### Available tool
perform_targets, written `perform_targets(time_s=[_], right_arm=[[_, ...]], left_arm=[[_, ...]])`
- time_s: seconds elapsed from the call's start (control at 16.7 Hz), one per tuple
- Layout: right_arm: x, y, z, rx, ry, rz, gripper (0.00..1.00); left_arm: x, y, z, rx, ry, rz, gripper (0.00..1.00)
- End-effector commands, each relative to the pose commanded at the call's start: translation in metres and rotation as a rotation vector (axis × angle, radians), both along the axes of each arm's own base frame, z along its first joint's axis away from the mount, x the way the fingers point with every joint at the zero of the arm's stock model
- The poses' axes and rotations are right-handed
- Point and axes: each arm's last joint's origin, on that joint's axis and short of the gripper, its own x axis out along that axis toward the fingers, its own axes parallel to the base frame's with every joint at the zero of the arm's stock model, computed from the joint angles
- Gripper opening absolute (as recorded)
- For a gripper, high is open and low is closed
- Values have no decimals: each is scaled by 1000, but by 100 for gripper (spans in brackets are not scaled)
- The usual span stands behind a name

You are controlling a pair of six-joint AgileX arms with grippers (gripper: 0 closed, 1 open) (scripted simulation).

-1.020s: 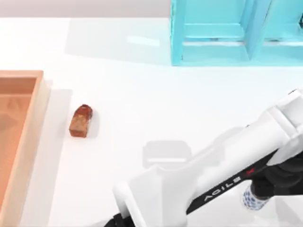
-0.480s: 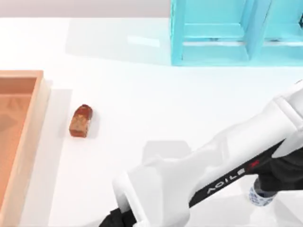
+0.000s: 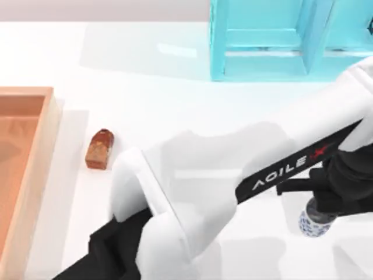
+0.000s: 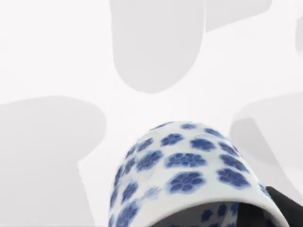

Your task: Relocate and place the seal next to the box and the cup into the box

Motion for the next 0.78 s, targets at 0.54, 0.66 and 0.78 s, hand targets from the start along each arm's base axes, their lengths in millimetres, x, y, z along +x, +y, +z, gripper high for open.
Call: perform_targets(time_s=[0.54,0.66,0.78], right_arm=[[0,0,0,0,0,0,100],[0,0,0,0,0,0,100],[0,0,0,0,0,0,100]], left_arm=[[-10,72,30,24,-4,7,0],[-14,85,34,11,-9,8,0],[-16,92,37,0,-15,8,0]])
